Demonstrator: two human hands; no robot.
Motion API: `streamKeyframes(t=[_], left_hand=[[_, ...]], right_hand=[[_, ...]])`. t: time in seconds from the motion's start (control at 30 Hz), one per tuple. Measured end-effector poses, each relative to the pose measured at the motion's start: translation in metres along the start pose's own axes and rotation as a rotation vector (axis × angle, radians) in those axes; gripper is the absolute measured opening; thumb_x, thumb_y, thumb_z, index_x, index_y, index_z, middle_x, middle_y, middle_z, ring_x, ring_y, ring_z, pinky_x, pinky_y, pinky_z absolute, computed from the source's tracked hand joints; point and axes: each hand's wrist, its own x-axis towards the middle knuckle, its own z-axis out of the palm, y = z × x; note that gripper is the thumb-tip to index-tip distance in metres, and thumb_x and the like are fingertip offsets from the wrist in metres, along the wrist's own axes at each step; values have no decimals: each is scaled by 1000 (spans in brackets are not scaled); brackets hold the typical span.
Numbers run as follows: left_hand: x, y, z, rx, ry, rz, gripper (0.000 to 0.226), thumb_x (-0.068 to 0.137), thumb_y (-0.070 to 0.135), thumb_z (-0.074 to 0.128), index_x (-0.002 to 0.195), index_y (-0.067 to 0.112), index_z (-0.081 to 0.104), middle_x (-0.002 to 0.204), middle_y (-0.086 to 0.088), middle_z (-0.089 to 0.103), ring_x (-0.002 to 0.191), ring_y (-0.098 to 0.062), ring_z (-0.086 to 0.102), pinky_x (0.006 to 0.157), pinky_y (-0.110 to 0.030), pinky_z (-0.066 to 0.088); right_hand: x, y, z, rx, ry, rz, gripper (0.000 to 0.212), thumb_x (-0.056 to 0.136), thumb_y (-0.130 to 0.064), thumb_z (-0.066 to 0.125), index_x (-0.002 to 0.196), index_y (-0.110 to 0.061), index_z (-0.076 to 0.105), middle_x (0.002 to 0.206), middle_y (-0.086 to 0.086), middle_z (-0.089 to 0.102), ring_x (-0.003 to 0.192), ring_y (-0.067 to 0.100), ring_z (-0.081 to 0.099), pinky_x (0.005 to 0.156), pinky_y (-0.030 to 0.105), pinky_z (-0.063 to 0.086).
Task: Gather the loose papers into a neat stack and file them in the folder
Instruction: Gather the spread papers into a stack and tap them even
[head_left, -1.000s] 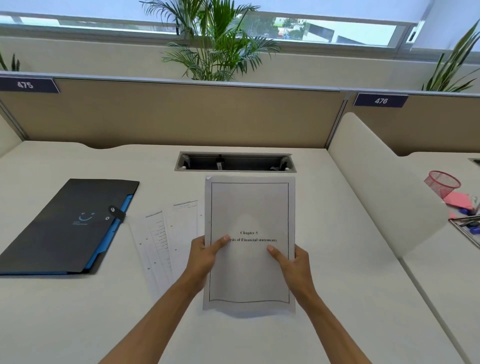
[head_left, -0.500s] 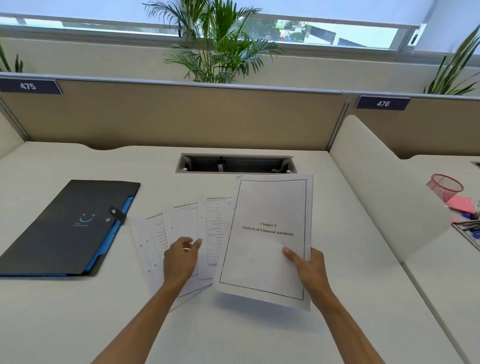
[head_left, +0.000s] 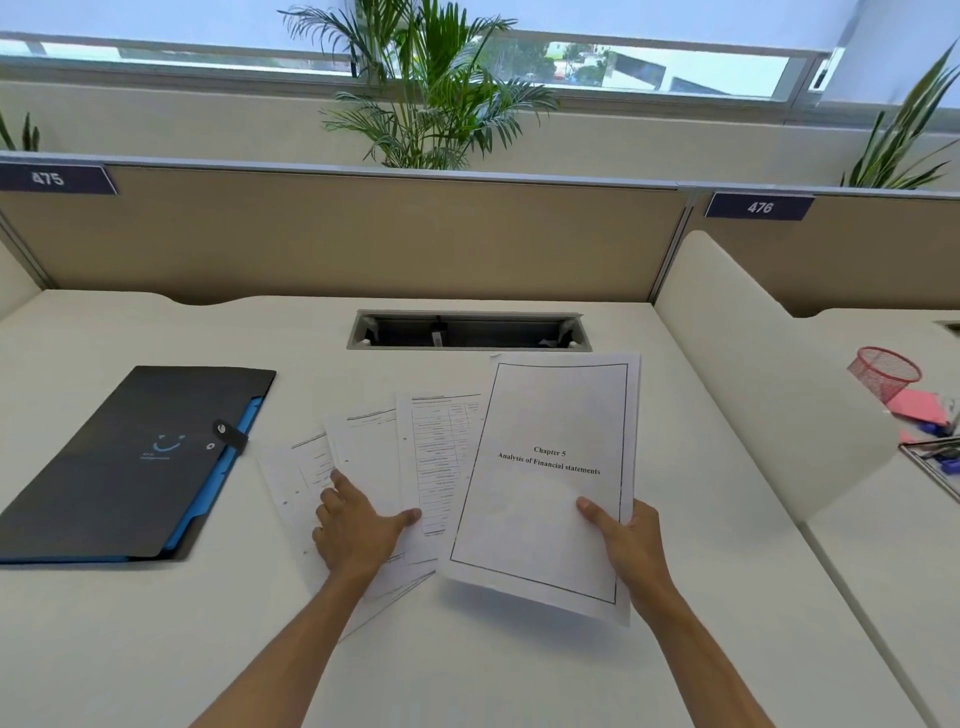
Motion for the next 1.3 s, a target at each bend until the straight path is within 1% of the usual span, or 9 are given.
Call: streamKeyframes(t=[0.17,0.33,0.4,0.47,0.6,0.77,0.97,1.13,1.3], left_hand=[[-1,2,-1,-222,9,-3,130,63,37,88,152,13,-2,150,-19,35,128,-41,45,94,-52,44],[-1,3,-2,-344,0,-84,121,63,23,90,152,18,8,136,-24,50,120,-44,51,94,-52,44],[-1,3,-2,-398,-13,-95,101,64,18,89,145,11,31,130,-23,56,116,-43,55,93,-51,47],[-1,3,-3,-459,-16,-66,67,65,12,87,124,5,56,121,-20,65,107,-40,60,88,-45,52],[-3,0,-5,-587,-58,10,38,76,5,77,114,3,67,116,-18,68,102,-35,64,80,-33,48],[-1,-2,-15,-736,-147,101,41,89,2,61,129,9,57,123,-8,64,109,-28,59,96,-38,46],[-2,5,-37,-929,-273,101,43,92,-1,48,129,19,54,116,2,63,99,-17,61,82,-28,49],[-9,14,-56,-990,-350,120,33,86,-1,47,103,22,63,100,7,72,90,-18,67,67,-28,54],[-18,16,-69,-983,-428,213,29,87,1,46,98,22,64,84,10,75,71,-8,70,56,-20,54]], right_hand=[[-2,-2,1,3,-3,-9,8,85,-16,75,93,-20,73,89,-4,79,77,11,76,62,23,58],[-2,-2,-1,0,-1,-16,9,86,-15,75,92,-21,73,90,-3,78,77,10,75,63,23,58],[-3,-3,-1,2,-4,-19,9,85,-15,75,91,-21,73,90,-4,78,77,10,75,63,22,58],[-3,-3,-1,2,-4,-22,8,85,-15,75,90,-22,73,89,-4,78,77,11,75,63,23,58],[-2,-6,1,10,-13,-19,8,85,-16,75,92,-21,73,88,-4,79,77,12,76,63,24,58],[2,-13,4,20,-24,-18,8,84,-19,76,92,-18,74,84,-5,79,75,11,76,58,19,57],[11,-29,11,9,-74,-33,10,85,-25,75,94,-21,74,91,-4,79,82,15,76,71,31,61],[18,-47,21,18,-120,-60,17,85,-26,75,100,-18,74,96,-1,79,86,17,76,74,34,62],[22,-61,32,63,-142,-81,35,84,-23,76,116,-12,67,108,5,76,96,24,74,83,41,60]])
